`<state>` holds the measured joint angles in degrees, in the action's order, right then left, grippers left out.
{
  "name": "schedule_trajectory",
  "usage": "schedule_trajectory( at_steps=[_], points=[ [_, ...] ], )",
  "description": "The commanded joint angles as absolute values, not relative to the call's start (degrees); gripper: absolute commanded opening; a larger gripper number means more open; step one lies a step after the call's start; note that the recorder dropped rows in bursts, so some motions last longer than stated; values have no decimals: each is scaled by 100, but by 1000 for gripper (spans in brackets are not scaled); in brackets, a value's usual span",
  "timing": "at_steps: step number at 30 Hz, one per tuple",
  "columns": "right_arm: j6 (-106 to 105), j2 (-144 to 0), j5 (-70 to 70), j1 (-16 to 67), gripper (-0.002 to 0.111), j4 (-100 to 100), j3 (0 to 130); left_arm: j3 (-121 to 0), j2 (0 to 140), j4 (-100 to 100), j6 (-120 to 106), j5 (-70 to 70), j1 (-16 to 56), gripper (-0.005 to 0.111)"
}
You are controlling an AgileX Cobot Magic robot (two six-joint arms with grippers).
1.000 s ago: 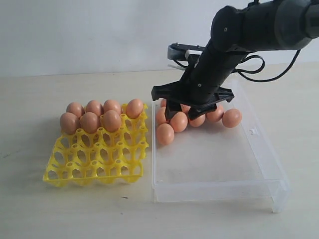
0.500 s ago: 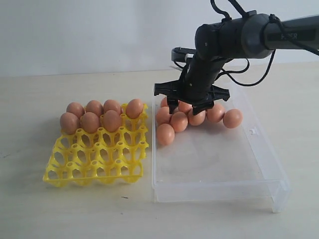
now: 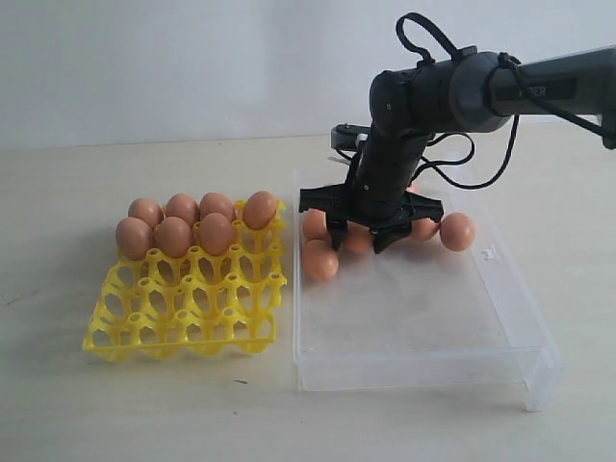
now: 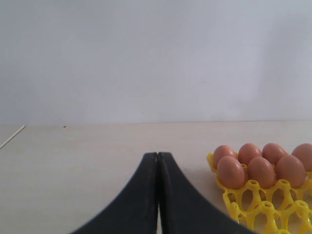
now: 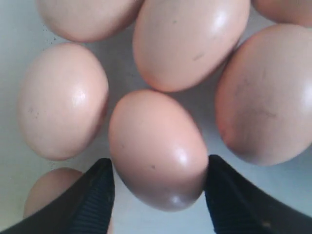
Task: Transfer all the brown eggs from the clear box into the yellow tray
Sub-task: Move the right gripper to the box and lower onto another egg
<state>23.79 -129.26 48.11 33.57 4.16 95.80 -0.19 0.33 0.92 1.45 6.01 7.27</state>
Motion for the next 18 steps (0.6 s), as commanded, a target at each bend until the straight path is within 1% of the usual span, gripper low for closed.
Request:
schedule_trajectory(
  at_steps=[1,2,4,8,11,18],
  points=[
    [2317,-12905,4721,3337,42,366,9593,0,0,50,166,588,742,0],
    [2307,-12905,4698,3337,40,325,9593,0,0,50,166,588,742,0],
    [2307,-12894,4682,3337,41,220,9593,0,0,50,166,588,742,0],
    [2194,-12894,4659,3337,51,0,9593,0,0,50,166,588,742,0],
    [2055,-12894,4659,3337,56,-63,9593,0,0,50,166,588,742,0],
    [1631,-12894,4659,3337,57,-52,9593,0,0,50,166,588,742,0]
  ],
)
